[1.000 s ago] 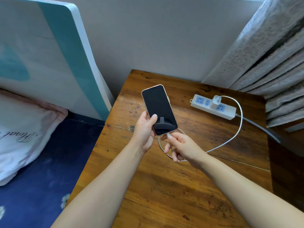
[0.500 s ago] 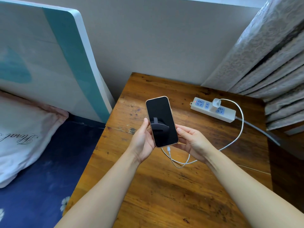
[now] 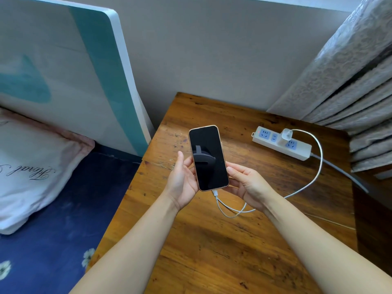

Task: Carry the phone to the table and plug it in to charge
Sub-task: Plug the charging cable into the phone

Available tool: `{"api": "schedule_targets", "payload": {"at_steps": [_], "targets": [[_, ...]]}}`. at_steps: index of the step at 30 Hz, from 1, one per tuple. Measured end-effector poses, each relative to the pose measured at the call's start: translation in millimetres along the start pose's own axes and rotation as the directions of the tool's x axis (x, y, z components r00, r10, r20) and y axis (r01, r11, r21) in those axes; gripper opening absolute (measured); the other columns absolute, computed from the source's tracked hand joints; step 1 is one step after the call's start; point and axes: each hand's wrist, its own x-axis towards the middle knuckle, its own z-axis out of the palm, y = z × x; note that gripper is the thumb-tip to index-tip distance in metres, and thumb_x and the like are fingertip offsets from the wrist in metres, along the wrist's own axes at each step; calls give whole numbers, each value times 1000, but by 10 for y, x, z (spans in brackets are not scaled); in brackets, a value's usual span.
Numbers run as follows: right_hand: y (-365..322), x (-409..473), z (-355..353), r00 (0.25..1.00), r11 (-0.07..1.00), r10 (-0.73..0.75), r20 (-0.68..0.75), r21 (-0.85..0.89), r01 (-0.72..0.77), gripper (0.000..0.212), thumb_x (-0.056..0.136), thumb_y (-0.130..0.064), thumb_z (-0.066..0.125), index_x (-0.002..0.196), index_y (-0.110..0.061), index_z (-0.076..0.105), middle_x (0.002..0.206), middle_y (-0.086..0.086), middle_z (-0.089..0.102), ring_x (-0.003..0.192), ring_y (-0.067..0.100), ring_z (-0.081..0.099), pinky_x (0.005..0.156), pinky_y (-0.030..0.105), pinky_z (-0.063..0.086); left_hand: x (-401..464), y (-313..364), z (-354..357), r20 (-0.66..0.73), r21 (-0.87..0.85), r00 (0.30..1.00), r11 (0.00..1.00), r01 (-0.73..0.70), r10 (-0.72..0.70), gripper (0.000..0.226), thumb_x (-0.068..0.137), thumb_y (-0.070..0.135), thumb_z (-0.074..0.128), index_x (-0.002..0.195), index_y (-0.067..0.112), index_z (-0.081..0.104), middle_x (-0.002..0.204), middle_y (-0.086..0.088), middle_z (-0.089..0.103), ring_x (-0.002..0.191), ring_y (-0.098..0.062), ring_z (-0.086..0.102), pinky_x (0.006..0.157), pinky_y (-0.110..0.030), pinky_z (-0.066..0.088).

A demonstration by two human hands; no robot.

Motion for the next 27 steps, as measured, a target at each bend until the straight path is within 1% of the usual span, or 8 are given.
{"api": "schedule_targets", "payload": {"at_steps": [6, 10, 14, 17, 20, 24, 25, 27], "targets": [[21, 68, 79, 1000, 1000, 5, -7, -17, -5, 22, 91, -15, 57, 106, -21, 71, 103, 7, 75, 97, 25, 70, 73, 33, 58, -1, 53, -71, -14, -27, 1000, 1000, -1, 1, 53, 92, 58, 25, 115, 25, 59, 123, -13, 63, 114, -32, 59, 95, -54, 48], [40, 141, 112, 1000, 1000, 28, 3, 1, -28, 22, 90, -15, 57, 107, -18, 70, 101, 8, 75, 93, 23, 70, 74, 35, 58, 15, 96, -126, -22, -28, 1000, 1000, -4, 4, 59, 93, 57, 22, 126, 18, 52, 127, -16, 59, 115, -32, 59, 90, -53, 51], [69, 214, 147, 999, 1000, 31, 26, 2, -31, 21, 90, -14, 55, 104, -18, 71, 99, 6, 76, 90, 21, 71, 74, 33, 60, 36, 137, -194, -42, -30, 999, 1000, 1, -2, 59, 93, 57, 24, 119, 17, 58, 123, -16, 63, 112, -31, 61, 87, -52, 53], [147, 320, 235, 999, 999, 33, 16, -30, -33, 23, 92, -10, 52, 99, -19, 72, 94, 4, 77, 87, 17, 71, 70, 28, 60, 49, 191, -307, -119, 12, 993, 1000, 12, -10, 62, 92, 58, 25, 124, 14, 54, 127, -16, 59, 116, -30, 57, 97, -51, 47], [281, 507, 396, 998, 990, 61, -19, -124, -63, 25, 95, -8, 48, 103, -14, 70, 90, 2, 77, 83, 14, 71, 69, 25, 59, 81, 311, -507, -227, 36, 974, 999, 25, -16, 68, 92, 58, 25, 138, 8, 35, 142, -17, 44, 127, -30, 45, 103, -47, 40], [523, 828, 595, 989, 962, 121, -90, -237, -139, 28, 97, -7, 45, 118, -3, 63, 110, 16, 69, 99, 27, 66, 86, 42, 55, 187, 499, -830, -363, 40, 932, 998, 41, -23, 72, 92, 58, 25, 139, 3, 32, 148, -17, 36, 134, -31, 36, 105, -48, 37], [575, 895, 629, 986, 956, 133, -104, -250, -155, 29, 97, -7, 45, 119, -4, 63, 112, 17, 68, 100, 28, 66, 85, 40, 55, 216, 525, -887, -381, 56, 924, 997, 57, -32, 73, 92, 59, 24, 139, 3, 32, 148, -17, 35, 134, -31, 35, 105, -49, 36], [659, 1011, 686, 982, 955, 146, -117, -242, -171, 28, 96, -4, 44, 119, -2, 62, 110, 16, 68, 89, 22, 67, 73, 29, 57, 280, 555, -980, -422, 118, 906, 988, 95, -36, 74, 92, 59, 23, 137, 2, 33, 147, -17, 37, 134, -30, 36, 102, -50, 39]]}}
